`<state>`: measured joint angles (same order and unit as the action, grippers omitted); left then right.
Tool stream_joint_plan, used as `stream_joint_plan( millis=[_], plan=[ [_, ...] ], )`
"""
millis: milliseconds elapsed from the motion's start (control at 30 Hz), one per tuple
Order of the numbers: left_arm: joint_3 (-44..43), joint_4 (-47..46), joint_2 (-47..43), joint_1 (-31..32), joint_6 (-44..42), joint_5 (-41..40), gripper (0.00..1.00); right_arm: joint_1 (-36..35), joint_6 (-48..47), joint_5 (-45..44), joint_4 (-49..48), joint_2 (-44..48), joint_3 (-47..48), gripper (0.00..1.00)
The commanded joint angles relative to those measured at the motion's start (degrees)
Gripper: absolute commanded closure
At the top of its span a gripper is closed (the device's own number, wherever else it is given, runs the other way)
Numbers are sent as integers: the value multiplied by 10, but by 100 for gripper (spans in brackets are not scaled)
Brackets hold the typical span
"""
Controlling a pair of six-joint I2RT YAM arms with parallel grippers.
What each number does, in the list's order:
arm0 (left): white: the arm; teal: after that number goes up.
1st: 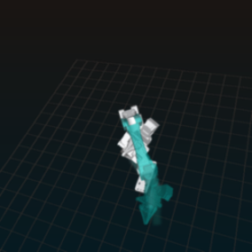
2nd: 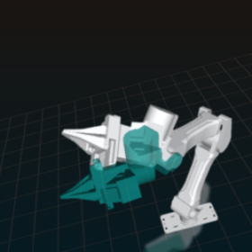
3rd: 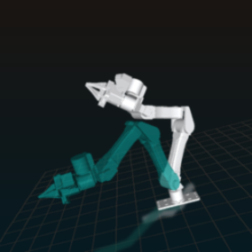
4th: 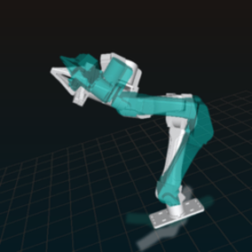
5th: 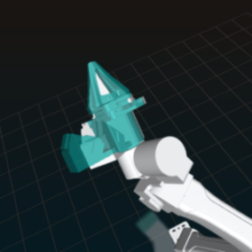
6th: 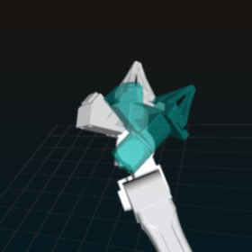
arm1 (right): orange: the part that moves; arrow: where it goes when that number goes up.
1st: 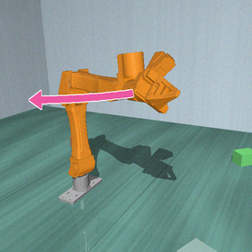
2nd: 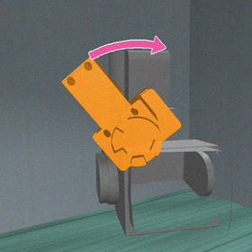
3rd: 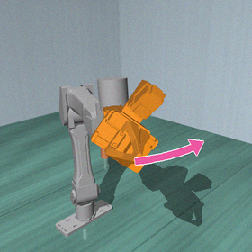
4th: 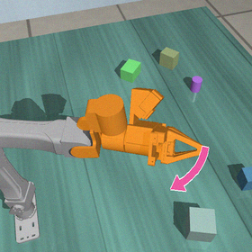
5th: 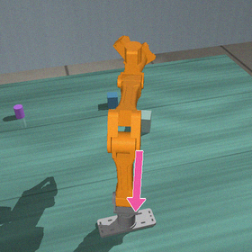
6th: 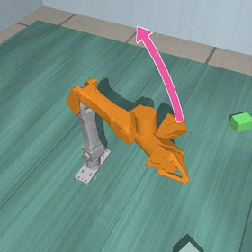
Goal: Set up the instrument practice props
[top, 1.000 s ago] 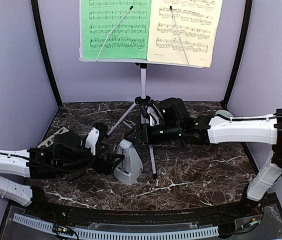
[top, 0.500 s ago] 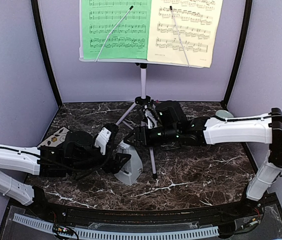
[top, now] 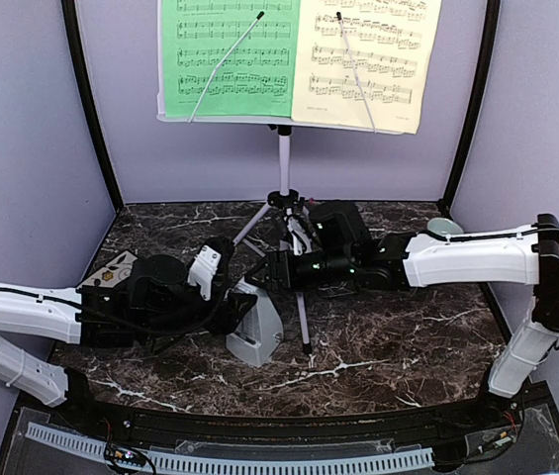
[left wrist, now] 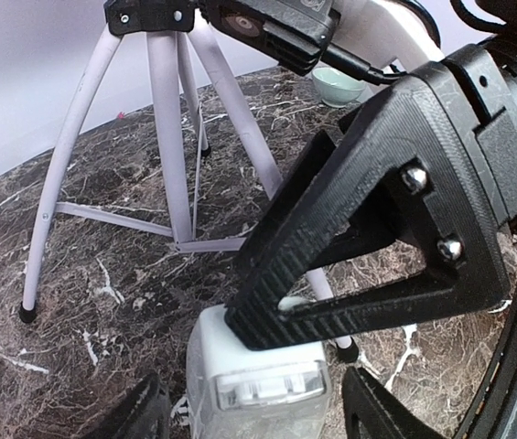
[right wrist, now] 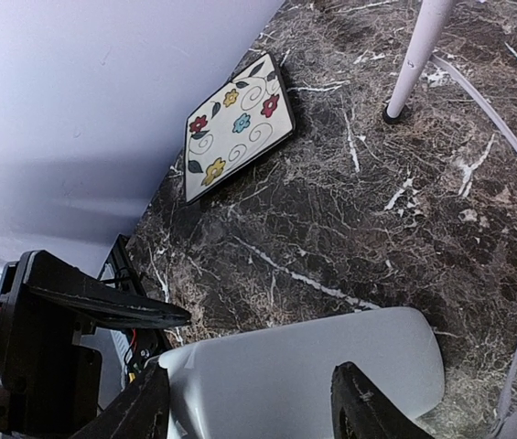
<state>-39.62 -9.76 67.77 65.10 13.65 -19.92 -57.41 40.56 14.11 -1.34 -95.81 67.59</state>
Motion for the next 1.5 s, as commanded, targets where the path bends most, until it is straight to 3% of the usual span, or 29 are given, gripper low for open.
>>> stream_joint_plan(
  millis=[0,167,900,1467],
  plan=[
    [-24,8,7,-3,1,-17,35,-6,-23,-13,15,-12,-26,40],
    [-26,13,13,-3,12,-19,40,-9,-38,-24,31,-19,-32,40],
    [46,-25,-44,-3,-10,49,80,-15,-114,-88,49,-26,-138,38],
    [67,-9,-87,-2,-10,54,87,-15,-119,-98,14,-39,-197,38]
  ],
)
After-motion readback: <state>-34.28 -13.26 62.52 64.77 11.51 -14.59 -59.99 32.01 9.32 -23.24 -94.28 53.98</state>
